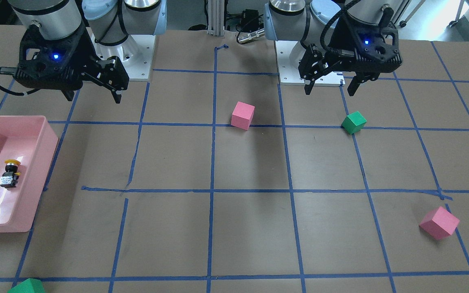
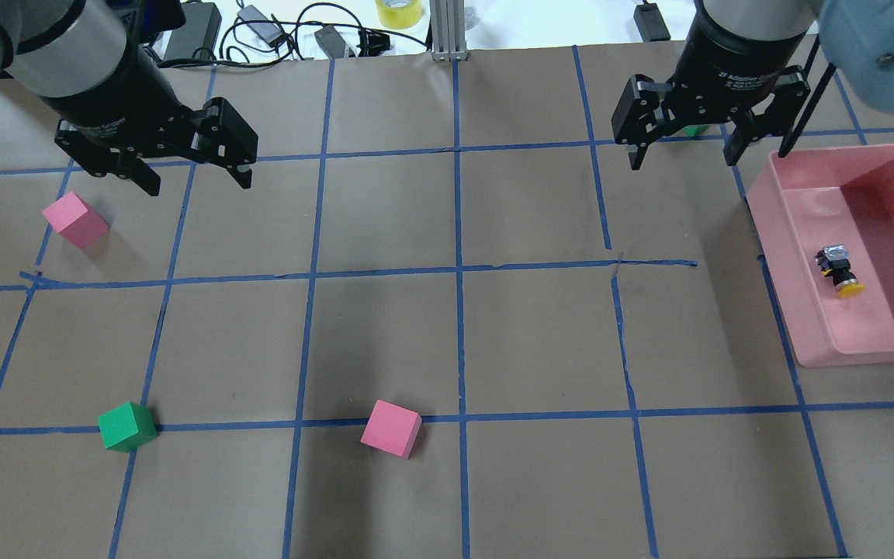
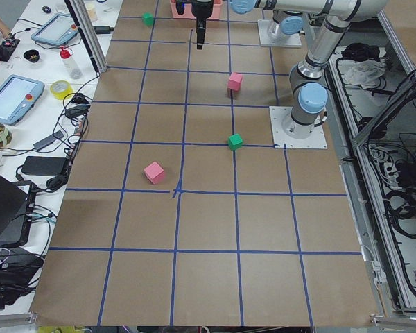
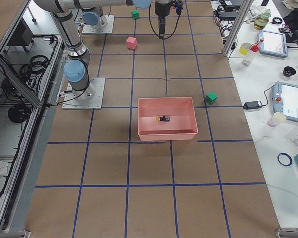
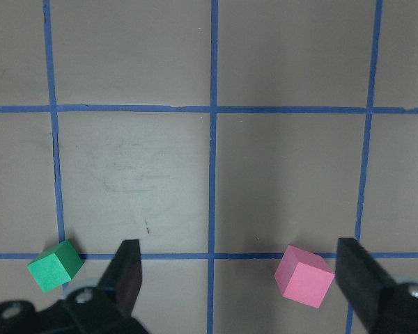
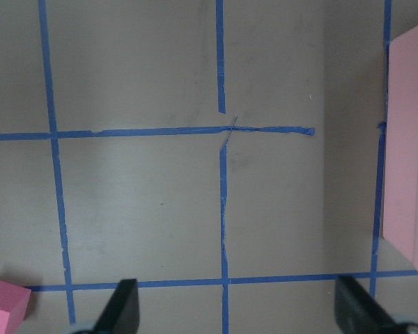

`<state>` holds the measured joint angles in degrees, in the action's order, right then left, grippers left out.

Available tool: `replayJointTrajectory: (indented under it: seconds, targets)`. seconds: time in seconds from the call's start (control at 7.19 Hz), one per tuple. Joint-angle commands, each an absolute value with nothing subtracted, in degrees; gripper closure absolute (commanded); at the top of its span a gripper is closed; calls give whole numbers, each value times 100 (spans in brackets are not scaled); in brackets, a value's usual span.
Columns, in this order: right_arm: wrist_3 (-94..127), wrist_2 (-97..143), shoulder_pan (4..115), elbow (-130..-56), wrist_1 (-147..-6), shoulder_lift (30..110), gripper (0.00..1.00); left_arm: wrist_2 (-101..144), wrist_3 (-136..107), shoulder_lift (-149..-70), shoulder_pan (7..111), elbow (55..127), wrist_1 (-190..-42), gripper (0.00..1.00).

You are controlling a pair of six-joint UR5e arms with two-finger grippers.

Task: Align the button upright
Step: 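Move the right gripper over the pink bin above the black button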

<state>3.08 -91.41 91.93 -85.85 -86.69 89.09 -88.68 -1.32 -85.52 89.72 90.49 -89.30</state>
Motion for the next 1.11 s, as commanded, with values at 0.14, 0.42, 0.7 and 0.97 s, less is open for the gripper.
replayJointTrajectory:
  seconds: [0.14, 0.42, 0.7, 0.97]
  targets:
    - [316, -9141, 9202, -8578, -8684, 8921, 0, -8877, -132, -8552, 8974, 9053, -8930, 0]
    - [316, -9141, 9193, -8508, -8692, 8921, 0, -8877, -132, -8552, 8974, 9044, -8930, 0]
    - [316, -9088, 9202, -8481, -8719, 8921, 0, -8868, -132, -8552, 8974, 9044, -8930, 0]
    - [316, -9079, 9228, -8482, -8745, 8921, 0, -8868, -132, -8552, 8974, 9053, -8930, 0]
